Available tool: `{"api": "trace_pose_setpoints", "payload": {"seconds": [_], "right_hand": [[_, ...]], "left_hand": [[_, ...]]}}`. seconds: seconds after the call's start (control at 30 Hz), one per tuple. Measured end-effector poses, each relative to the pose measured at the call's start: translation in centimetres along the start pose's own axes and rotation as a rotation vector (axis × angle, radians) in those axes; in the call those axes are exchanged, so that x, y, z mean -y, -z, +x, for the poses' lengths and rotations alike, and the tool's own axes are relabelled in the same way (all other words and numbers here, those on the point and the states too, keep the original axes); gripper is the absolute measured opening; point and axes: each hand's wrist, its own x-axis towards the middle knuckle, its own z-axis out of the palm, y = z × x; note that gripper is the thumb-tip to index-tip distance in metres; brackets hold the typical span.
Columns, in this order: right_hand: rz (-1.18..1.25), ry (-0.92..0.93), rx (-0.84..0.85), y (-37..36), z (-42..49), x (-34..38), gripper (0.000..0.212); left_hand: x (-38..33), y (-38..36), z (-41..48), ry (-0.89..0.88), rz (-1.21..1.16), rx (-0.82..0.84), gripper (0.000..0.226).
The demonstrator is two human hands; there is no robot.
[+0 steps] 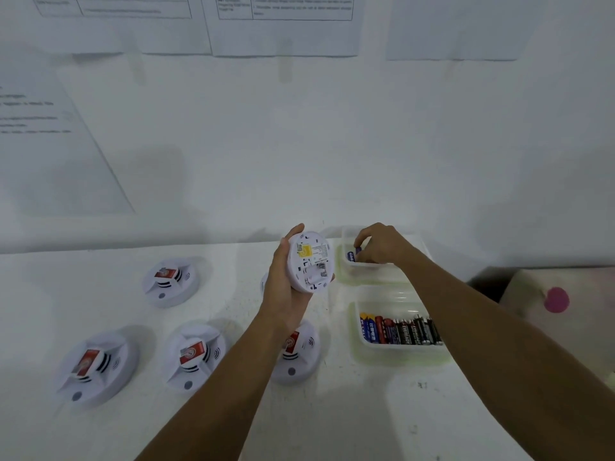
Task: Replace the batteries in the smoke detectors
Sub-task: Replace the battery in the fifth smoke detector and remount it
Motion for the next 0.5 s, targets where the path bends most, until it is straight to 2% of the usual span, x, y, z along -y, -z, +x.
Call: {"api": "trace_pose_setpoints", "payload": {"seconds": [0.17,0.33,0.43,0.5], "right_hand": [[0.132,0.04,-0.073,0.2,-1.0,-0.5,0.021],[0.294,0.172,-0.135,2.0,-3.7,0.6,0.019],[0.559,0.259,-0.096,3.6,-7.2,2.3,0.018],[0.596,0.324,-0.067,4.1,-9.8,3.4,0.018]], "left_hand": [[0.0,-0.1,0.2,0.006,-0.008,0.004,0.042],[-0.1,-0.8,-0.3,-0.005,-0.016,0.037,0.056],[-0.3,-1.2,-0.7,-0.008,-0.032,0.042,0.056],[-0.4,-1.4,-1.1,-0.014,-0.035,0.047,0.049]]}}
